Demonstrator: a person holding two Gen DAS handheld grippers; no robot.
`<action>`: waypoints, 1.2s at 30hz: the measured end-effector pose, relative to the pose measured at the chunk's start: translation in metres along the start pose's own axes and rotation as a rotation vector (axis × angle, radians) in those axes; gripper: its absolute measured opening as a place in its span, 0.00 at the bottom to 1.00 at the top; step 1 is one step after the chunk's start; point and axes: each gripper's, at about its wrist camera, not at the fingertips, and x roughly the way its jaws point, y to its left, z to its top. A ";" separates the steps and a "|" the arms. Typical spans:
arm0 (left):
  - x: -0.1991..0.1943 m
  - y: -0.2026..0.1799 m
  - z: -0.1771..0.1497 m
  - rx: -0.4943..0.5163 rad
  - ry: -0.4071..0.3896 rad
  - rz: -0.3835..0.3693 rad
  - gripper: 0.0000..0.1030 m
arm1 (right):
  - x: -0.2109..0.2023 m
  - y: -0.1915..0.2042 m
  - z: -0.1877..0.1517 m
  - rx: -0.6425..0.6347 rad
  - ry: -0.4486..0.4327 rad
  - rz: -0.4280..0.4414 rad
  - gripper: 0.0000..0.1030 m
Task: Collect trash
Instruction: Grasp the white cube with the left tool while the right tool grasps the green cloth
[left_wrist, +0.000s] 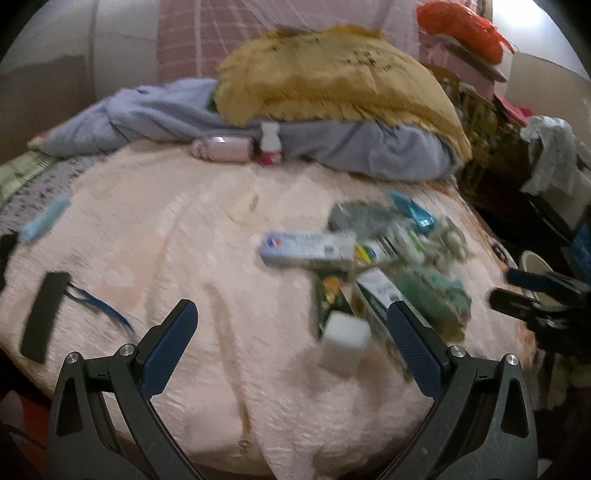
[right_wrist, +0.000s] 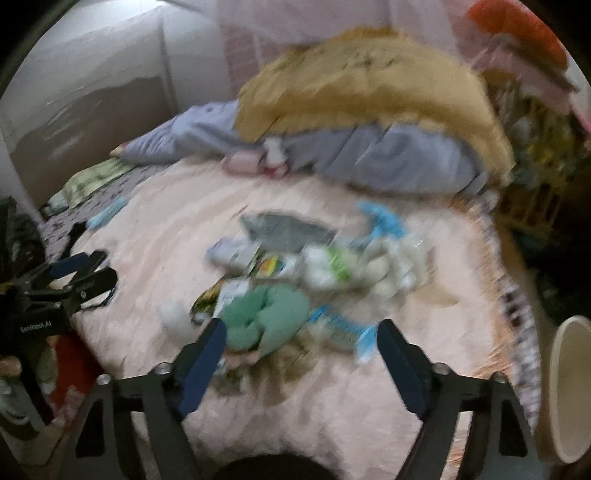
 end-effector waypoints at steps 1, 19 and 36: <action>0.005 -0.001 -0.004 0.003 0.014 -0.022 0.99 | 0.006 -0.001 -0.002 0.004 0.022 0.026 0.64; 0.079 -0.030 -0.013 0.111 0.183 -0.158 0.32 | 0.108 -0.007 0.031 0.066 0.287 0.200 0.44; 0.030 -0.066 0.057 0.110 0.084 -0.287 0.31 | -0.006 -0.058 0.047 0.142 -0.021 0.200 0.29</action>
